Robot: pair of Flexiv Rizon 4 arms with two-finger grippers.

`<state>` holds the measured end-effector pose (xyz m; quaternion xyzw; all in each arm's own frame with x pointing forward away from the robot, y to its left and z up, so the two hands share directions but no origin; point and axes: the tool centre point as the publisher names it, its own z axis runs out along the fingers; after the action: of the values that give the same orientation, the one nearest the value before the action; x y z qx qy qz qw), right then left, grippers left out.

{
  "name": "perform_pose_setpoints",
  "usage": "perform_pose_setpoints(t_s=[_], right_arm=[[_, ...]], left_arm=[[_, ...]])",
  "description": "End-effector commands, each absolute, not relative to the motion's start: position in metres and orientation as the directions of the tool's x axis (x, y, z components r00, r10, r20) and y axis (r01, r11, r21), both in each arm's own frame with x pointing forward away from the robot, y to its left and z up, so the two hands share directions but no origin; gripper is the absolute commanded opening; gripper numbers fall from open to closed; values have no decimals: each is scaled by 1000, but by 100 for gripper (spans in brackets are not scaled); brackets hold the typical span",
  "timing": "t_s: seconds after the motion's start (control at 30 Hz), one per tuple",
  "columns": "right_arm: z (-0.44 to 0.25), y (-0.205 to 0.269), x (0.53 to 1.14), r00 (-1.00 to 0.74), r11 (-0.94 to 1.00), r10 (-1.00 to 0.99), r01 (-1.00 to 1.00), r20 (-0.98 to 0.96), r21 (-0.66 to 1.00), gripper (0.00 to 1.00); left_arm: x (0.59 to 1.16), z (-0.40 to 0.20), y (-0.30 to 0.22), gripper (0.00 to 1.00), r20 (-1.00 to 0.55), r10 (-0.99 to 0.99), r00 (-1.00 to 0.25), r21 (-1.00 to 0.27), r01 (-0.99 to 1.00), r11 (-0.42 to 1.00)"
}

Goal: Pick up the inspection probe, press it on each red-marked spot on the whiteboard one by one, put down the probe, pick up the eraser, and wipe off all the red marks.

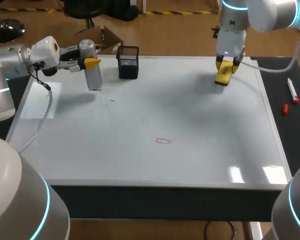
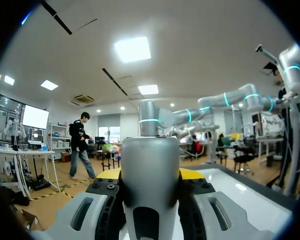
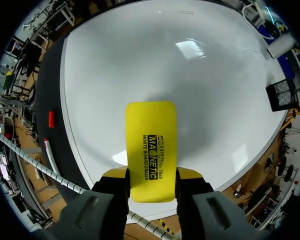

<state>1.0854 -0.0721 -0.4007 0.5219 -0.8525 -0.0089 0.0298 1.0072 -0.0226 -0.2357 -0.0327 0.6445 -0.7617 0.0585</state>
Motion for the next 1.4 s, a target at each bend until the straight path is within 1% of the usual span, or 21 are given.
perform_pose_setpoints(t_s=[0.03,0.33,0.7,1.07,1.4], right_arm=[[-399,-73,1085,-452,453,-891,-890,43,45,0],[-399,-73,1085,-452,453,-891,-890,43,45,0],[-399,-73,1085,-452,453,-891,-890,43,45,0],[-399,-73,1085,-452,453,-891,-890,43,45,0],[-399,-73,1085,-452,453,-891,-890,43,45,0]], left_arm=[[1006,-235,-23,0,-27,-134,-991,-986,49,-162],[976,-217,-49,0,-47,-91,-995,-982,63,-179],[907,-197,-112,0,-47,30,-998,-975,39,-220],[844,-198,-171,0,-52,117,-992,-978,27,-205],[794,-213,-212,0,-63,203,-977,-969,11,-248]])
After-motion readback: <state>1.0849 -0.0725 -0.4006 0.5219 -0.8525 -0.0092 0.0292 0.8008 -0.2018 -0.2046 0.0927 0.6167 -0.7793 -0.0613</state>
